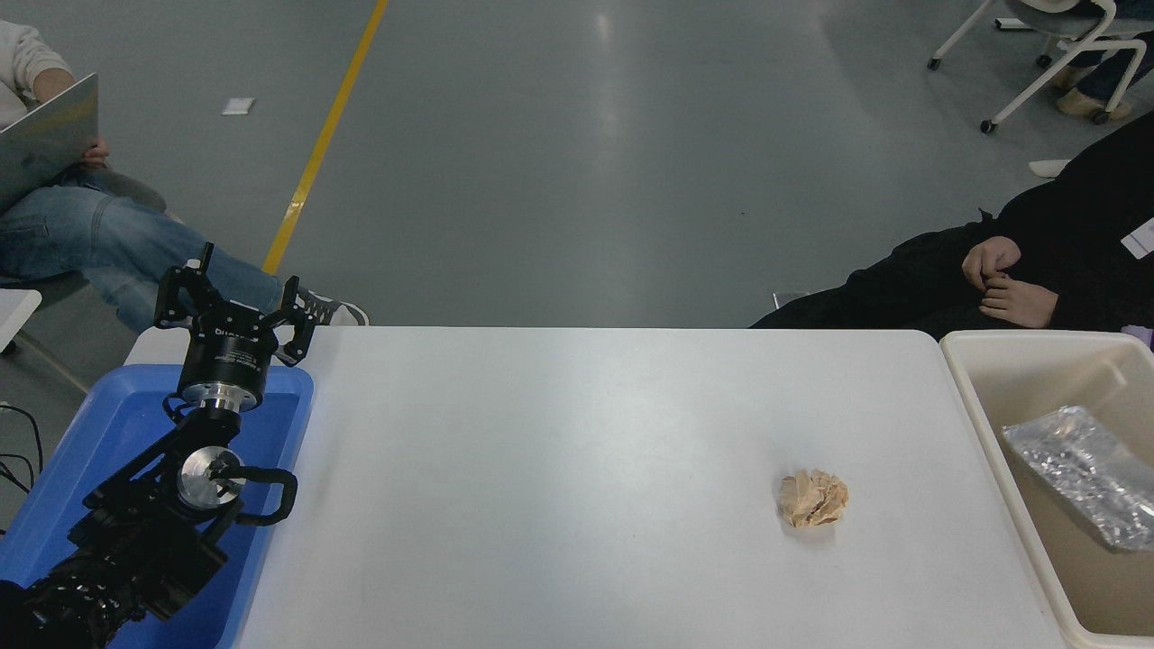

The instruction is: Pick up foil plate and place in dustbin

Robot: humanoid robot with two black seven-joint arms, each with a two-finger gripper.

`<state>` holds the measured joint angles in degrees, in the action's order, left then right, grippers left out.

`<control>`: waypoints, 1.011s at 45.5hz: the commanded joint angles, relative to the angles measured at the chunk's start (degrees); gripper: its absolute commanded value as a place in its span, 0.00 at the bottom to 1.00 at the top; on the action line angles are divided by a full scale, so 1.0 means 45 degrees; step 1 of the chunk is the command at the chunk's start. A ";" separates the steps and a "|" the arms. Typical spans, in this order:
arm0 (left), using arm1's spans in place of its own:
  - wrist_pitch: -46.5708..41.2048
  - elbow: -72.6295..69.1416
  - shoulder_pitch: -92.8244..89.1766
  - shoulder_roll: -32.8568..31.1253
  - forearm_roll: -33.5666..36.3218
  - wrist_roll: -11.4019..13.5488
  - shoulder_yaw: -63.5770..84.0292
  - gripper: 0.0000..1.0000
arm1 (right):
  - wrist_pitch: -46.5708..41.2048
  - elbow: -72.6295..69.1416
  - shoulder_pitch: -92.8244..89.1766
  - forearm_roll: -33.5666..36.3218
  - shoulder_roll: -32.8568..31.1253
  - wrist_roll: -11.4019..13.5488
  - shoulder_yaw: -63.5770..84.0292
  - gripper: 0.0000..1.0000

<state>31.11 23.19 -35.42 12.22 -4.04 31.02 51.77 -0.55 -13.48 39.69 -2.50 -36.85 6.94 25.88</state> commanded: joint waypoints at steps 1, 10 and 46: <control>0.0000 0.0003 0.0000 0.0000 0.0000 0.0000 0.0000 0.99 | 0.0103 -0.2625 0.1549 0.0009 -0.1595 0.0000 0.0926 1.00; 0.0000 0.0003 0.0000 0.0000 0.0000 0.0000 0.0000 0.99 | -0.0091 -0.5458 0.4477 0.0029 -0.2554 0.0000 0.3482 1.00; 0.0000 0.0003 0.0000 0.0000 0.0000 0.0000 -0.0020 0.99 | -0.9877 -1.0578 1.7389 0.0009 0.1488 0.0019 1.1768 1.00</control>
<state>31.11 23.19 -35.42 12.22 -4.04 31.03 51.69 -33.66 -58.18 103.59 -2.53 -37.54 7.01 75.31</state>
